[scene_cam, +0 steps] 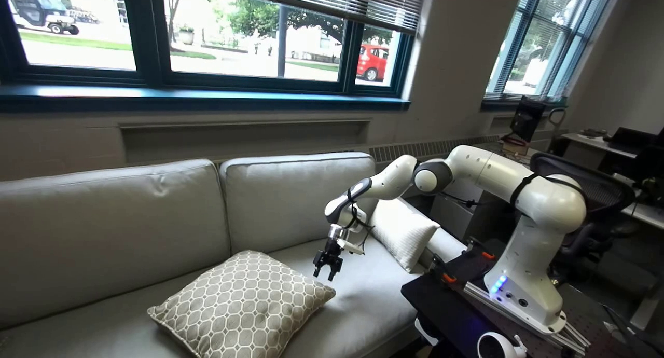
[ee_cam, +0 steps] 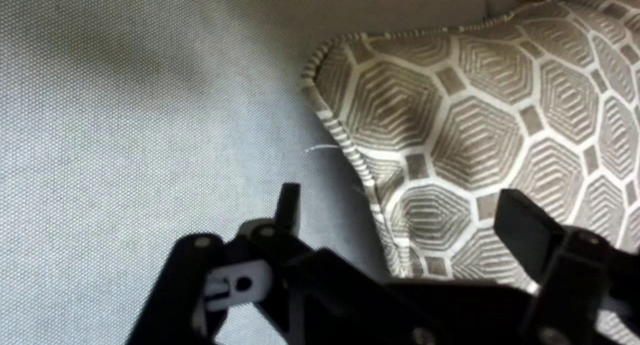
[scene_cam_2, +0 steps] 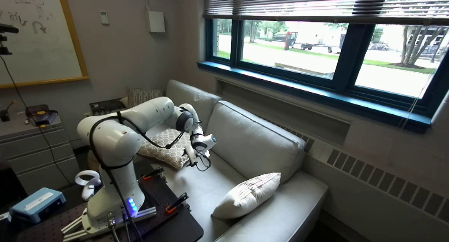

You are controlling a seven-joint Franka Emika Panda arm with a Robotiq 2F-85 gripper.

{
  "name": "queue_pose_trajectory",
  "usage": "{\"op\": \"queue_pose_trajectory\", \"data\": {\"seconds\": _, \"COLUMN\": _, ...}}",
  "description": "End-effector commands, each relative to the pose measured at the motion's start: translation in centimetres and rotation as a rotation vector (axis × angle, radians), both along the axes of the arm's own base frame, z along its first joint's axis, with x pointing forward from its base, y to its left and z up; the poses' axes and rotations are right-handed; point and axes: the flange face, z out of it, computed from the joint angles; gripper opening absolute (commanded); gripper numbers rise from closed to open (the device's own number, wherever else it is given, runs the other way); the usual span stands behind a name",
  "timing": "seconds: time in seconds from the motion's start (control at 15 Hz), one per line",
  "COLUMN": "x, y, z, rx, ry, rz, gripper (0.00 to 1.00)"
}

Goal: Put the pillows upright against the armrest

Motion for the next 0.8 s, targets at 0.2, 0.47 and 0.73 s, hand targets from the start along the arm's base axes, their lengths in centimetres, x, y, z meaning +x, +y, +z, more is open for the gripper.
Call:
{"op": "queue_pose_trajectory", "data": {"seconds": 0.2, "x": -0.3, "y": -1.8, "z": 1.1, "rx": 0.102, "ry": -0.035, "rz": -0.015, "gripper": 1.00}}
{"op": "queue_pose_trajectory", "data": {"seconds": 0.47, "x": 0.9, "y": -0.6, "z": 0.9, "rx": 0.259, "ry": -0.091, "rz": 0.026, "gripper": 1.00}}
{"op": "queue_pose_trajectory", "data": {"seconds": 0.73, "x": -0.1, "y": 0.4, "z": 1.8, "rx": 0.370, "ry": -0.050, "rz": 0.054, "gripper": 1.00}}
